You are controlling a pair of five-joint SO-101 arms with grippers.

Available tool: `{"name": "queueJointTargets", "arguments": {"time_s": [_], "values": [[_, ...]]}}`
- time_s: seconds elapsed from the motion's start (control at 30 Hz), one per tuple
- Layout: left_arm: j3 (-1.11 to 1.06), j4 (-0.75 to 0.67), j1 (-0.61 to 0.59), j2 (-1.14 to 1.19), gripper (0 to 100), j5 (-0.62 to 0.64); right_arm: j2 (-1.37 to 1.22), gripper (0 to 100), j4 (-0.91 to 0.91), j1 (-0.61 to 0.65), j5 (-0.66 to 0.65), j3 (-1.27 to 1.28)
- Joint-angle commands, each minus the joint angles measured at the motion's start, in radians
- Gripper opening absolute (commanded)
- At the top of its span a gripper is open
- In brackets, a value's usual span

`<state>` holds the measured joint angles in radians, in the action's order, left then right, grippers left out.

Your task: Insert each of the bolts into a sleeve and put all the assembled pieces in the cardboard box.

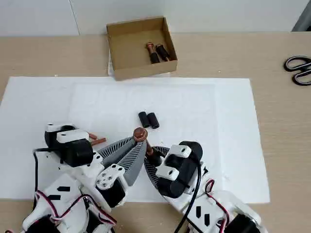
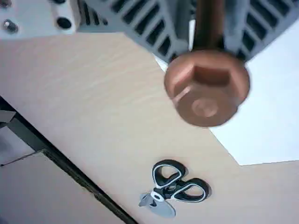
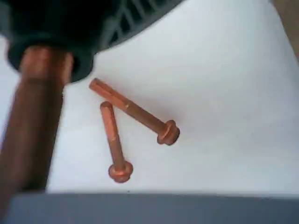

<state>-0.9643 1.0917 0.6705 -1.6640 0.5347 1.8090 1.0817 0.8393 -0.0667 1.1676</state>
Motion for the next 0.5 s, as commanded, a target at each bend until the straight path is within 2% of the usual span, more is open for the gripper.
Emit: {"name": "queueJointTargets", "arguments": {"time_s": [0.0,0.3,0.47], "values": [[-0.019,0.0,0.009,0.006,1,0.006,0.005,0.4,-0.038,-0.012,-0.012,-0.06],[-0.101,0.002,0.089,0.002,1,0.005,0.005,0.4,-0.038,-0.013,-0.012,-0.06],[-0.154,0.002,0.092,0.002,1,0.005,0.005,0.4,-0.038,-0.015,-0.012,-0.06]]}}
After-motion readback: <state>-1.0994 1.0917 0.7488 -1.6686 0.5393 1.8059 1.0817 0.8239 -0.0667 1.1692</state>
